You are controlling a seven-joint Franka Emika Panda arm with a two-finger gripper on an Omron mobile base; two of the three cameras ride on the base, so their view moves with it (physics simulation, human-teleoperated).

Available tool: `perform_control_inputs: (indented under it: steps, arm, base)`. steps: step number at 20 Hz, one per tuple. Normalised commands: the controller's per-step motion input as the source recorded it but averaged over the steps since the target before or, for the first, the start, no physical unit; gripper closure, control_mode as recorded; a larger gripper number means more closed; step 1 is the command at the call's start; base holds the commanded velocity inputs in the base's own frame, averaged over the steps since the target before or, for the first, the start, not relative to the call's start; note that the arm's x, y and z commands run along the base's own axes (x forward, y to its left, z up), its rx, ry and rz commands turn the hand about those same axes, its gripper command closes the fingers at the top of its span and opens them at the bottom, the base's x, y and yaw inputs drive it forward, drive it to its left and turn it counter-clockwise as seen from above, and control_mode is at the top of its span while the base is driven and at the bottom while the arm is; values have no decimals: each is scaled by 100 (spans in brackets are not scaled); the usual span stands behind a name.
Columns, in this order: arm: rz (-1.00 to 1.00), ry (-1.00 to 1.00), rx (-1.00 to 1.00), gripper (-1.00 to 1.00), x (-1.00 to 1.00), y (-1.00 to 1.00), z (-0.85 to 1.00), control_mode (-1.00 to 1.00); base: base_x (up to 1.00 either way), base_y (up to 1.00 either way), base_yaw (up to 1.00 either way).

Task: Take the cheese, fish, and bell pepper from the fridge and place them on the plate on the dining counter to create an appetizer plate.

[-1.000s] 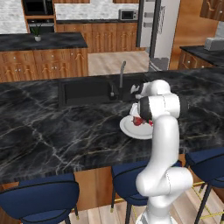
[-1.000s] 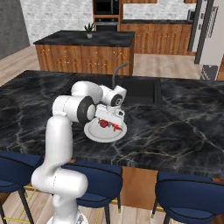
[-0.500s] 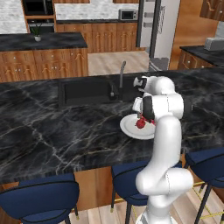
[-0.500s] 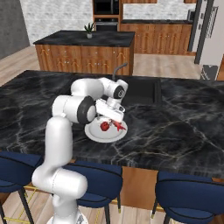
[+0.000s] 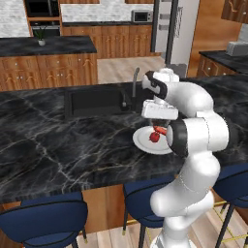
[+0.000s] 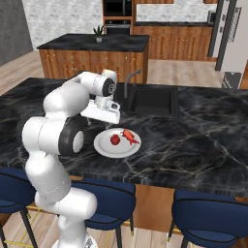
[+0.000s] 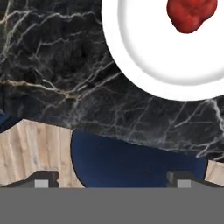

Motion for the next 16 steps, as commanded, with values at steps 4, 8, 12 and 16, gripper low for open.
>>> perform_control_inputs:
  steps: [4,8,12,16]
  arm:
    - [-7,-43,-8,-100,-100,0,86,-100]
    - [-11,-53,-6,-100,-100,0,67,-100]
    - [-10,-43,-2,-100,-100,0,58,-100]
    - [-13,-33,0,-100,-100,0,21,-100]
  base:
    - [0,0,0]
    - [0,0,0]
    - [0,0,0]
    - [0,0,0]
